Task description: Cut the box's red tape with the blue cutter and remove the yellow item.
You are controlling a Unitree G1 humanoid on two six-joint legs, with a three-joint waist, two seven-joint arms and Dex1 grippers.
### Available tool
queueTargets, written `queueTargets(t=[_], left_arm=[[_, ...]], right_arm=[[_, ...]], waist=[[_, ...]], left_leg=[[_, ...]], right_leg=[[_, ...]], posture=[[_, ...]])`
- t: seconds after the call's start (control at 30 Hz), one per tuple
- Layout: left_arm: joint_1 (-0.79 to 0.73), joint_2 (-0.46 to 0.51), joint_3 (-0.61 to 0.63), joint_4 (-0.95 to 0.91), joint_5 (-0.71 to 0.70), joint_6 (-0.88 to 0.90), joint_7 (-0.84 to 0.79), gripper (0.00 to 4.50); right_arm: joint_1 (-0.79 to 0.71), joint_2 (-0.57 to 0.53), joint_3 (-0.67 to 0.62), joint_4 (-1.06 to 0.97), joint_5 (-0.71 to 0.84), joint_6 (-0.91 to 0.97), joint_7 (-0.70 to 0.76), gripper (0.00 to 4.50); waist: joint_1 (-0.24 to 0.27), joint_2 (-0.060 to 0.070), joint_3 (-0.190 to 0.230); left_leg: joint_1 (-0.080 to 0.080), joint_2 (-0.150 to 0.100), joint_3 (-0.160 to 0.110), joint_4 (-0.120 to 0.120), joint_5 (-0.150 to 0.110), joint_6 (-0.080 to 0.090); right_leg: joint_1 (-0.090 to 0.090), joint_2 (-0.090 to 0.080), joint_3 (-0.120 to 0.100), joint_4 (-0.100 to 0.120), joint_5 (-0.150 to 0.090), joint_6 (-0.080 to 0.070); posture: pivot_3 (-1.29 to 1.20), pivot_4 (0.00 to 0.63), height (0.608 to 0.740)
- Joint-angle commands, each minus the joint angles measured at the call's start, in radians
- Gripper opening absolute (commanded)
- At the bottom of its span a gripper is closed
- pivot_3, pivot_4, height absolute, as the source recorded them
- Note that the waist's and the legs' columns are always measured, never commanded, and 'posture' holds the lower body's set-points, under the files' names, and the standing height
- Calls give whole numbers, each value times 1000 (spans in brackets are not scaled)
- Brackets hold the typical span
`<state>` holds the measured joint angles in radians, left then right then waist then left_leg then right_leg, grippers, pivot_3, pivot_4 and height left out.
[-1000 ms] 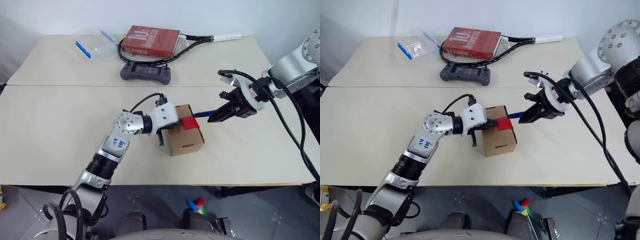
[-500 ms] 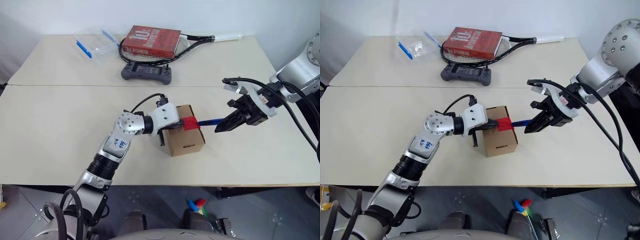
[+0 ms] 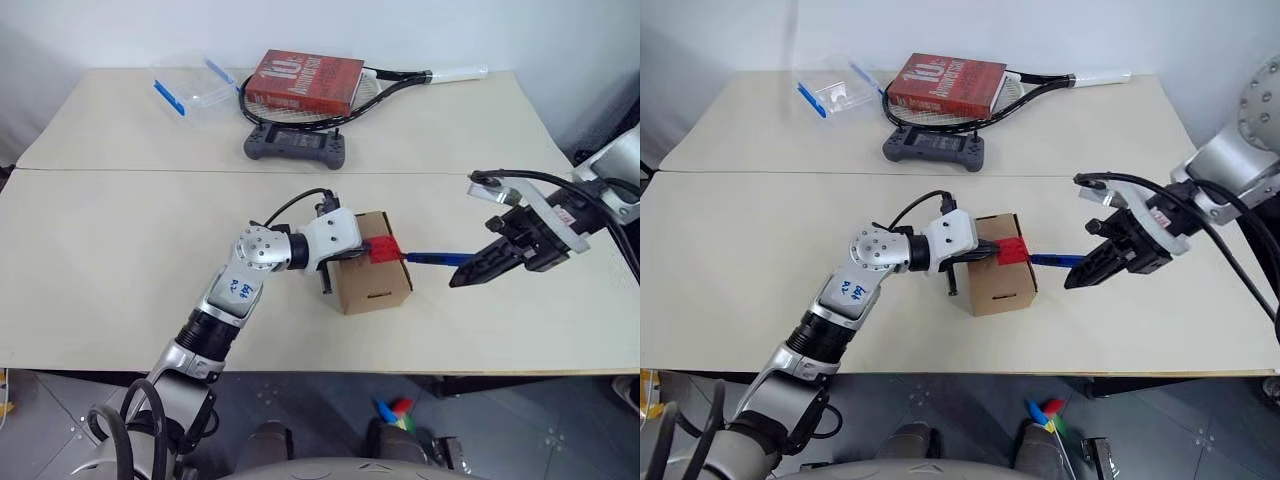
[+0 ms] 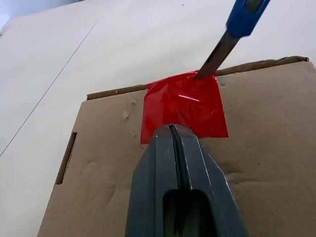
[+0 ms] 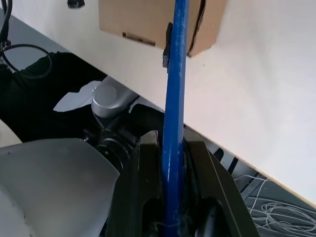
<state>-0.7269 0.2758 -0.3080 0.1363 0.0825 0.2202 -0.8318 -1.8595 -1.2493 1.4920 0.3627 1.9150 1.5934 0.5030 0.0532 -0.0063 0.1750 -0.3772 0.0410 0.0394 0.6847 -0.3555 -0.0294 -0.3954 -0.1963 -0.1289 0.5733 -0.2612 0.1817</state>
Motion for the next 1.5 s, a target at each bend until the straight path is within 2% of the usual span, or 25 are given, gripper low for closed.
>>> queueTargets(t=[0.03, 0.23, 0.57, 0.73, 0.83, 1.13, 1.37, 1.5], left_arm=[[50, 0, -93, 86, 45, 44, -28, 0], [52, 3, -93, 83, 44, 46, -27, 0], [53, 7, -92, 82, 45, 48, -25, 0], [65, 24, -85, 72, 47, 60, -22, 0], [64, 23, -86, 72, 45, 62, -20, 0], [50, 18, -88, 87, 43, 56, -19, 0], [41, 16, -90, 98, 42, 46, -25, 0], [37, 13, -93, 98, 40, 46, -26, 0]], right_arm=[[33, 14, -68, 4, 57, 21, -8, 159], [103, 42, -145, 54, 57, 21, -89, 159], [194, 152, -289, 158, 57, 21, -231, 159], [171, 60, -233, -31, 57, 21, -102, 159], [189, 3, -215, -113, 57, 21, -75, 159], [177, -62, -238, -101, 57, 21, -81, 159], [237, -120, -275, -147, 57, 21, -89, 159], [285, -75, -337, -98, 57, 21, -152, 159]], waist=[[-1, 0, 0], [-3, 1, -1], [-5, 2, -1], [-3, 2, -1], [-4, 2, -1], [-3, 2, -1], [-1, 2, -1], [-3, 4, -2]], left_leg=[[0, 0, 0, 0, 0, 0], [0, 0, 0, 2, 0, 0], [0, 1, 1, 4, 0, 0], [0, 1, 0, 4, 0, 0], [0, 1, 0, 4, -2, 0], [-1, 1, 1, 6, -2, 1], [-1, 2, 1, 8, -3, 1], [-1, 2, 1, 9, -3, 1]], right_leg=[[0, 0, 0, 0, 0, 0], [0, 0, 0, 1, 0, 0], [0, 0, 0, 2, 0, 0], [0, 0, 0, 2, 0, 0], [0, 0, -1, 1, 0, 0], [0, 0, -1, 2, 0, 0], [1, 0, -1, 2, 0, 0], [1, 0, -1, 2, 0, 0]], posture=[[0, 150, 740], [0, 150, 740], [0, 150, 740], [0, 150, 740], [0, 150, 740], [0, 150, 740], [0, 150, 740], [0, 150, 740]])
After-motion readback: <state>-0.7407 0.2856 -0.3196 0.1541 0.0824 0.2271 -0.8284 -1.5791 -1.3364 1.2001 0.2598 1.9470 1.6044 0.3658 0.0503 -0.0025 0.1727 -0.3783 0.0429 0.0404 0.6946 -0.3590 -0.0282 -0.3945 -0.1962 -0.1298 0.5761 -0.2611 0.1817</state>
